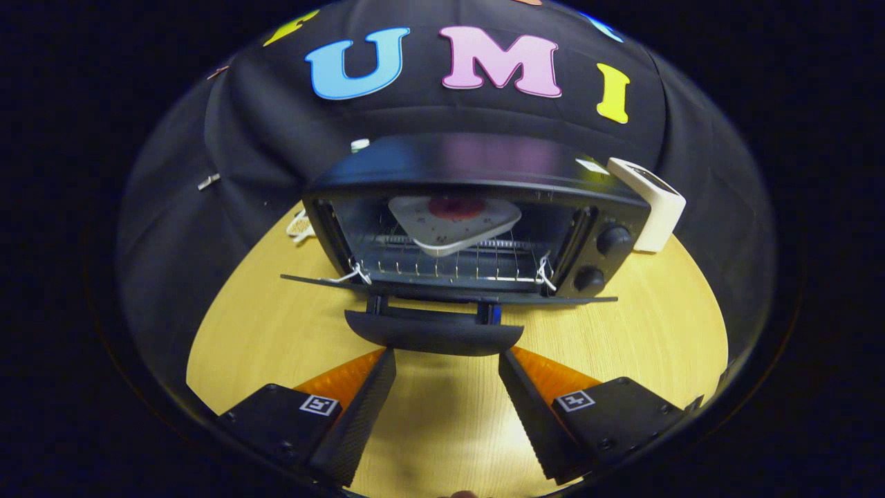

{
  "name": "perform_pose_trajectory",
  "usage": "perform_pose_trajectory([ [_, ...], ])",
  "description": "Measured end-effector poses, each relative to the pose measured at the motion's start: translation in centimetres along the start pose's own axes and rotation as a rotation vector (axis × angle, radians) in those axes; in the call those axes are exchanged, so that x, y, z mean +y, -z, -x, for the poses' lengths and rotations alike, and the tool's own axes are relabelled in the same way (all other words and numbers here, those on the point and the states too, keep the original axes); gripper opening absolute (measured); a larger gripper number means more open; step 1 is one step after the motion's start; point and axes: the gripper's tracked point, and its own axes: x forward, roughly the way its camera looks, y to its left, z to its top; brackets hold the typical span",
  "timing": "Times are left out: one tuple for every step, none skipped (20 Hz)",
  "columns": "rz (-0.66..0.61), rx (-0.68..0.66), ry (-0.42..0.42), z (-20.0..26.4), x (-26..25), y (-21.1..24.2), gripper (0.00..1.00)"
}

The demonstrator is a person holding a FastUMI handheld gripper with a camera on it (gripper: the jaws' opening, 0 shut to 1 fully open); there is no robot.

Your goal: Open the toaster oven, put the food inside, and close the toaster oven door.

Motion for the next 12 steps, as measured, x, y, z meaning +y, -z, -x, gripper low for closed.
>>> perform_pose_trajectory([
  [-0.016,-0.021,0.008,-0.1,-0.1,-1.3,0.98],
  [-0.039,-0.045,0.008,0.1,-0.1,-2.8,0.98],
  [-0.065,-0.072,0.004,0.5,0.0,-4.1,0.98],
  [-0.084,-0.106,0.000,0.8,-0.1,-5.7,0.98],
  [-0.094,-0.143,0.000,1.1,-0.3,-7.3,0.98],
  [-0.102,-0.180,-0.003,1.6,-0.9,-8.9,0.98],
  [-0.107,-0.217,-0.008,2.4,-1.5,-10.2,0.98],
  [-0.110,-0.255,-0.009,3.5,-2.3,-11.3,0.98],
  [-0.115,-0.296,-0.002,4.5,-3.3,-12.5,0.98],
  [-0.127,-0.336,0.002,5.4,-4.6,-13.4,0.98],
  [-0.139,-0.377,0.008,6.5,-5.8,-14.6,0.98],
  [-0.146,-0.418,0.021,7.6,-7.2,-15.7,0.98],
])
